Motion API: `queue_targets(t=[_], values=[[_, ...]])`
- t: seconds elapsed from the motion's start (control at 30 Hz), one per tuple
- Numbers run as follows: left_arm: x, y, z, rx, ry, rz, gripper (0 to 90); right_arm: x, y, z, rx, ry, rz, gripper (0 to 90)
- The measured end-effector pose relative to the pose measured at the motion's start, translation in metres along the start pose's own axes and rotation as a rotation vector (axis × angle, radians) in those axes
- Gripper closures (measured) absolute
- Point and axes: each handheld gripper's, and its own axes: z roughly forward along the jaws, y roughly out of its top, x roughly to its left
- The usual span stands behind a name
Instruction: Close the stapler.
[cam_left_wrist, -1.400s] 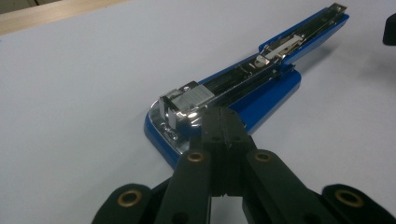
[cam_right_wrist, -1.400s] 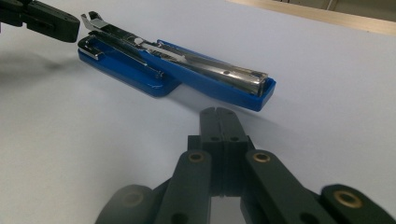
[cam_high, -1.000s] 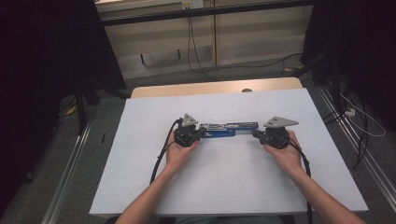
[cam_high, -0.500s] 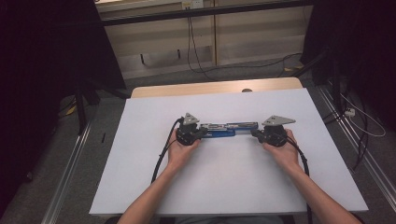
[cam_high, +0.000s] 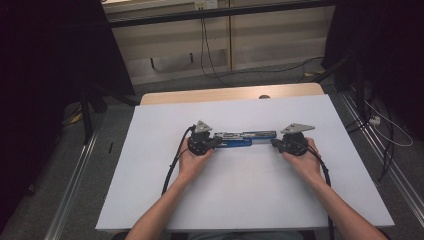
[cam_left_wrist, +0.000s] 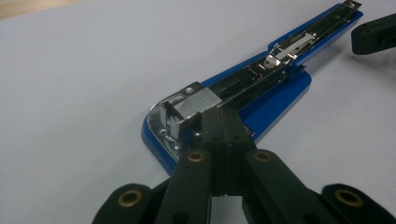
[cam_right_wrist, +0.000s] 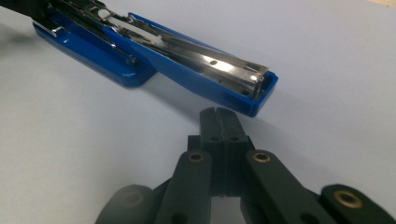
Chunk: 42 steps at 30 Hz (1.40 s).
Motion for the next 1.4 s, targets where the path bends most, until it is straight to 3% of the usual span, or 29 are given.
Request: queue_targets(t=[0.37,0.77,1.0,1.2,1.4], values=[[-0.001,0.001,0.000,0.005,0.009,0.017,90.0,0.000,0.001,0.004,0.047,-0.029,-0.021,90.0],[-0.003,0.001,0.001,0.007,0.015,0.034,90.0,0.000,0.004,0.008,0.053,-0.033,-0.026,90.0],[-0.002,0.001,0.001,0.003,0.010,0.020,90.0,0.000,0.006,0.010,0.057,-0.038,-0.033,90.0],[-0.001,0.000,0.001,0.002,0.004,0.020,90.0,0.004,0.006,0.010,0.050,-0.060,-0.064,90.0],[-0.001,0.000,0.001,0.002,-0.002,0.024,90.0,0.001,0.006,0.011,0.044,-0.045,-0.041,90.0]])
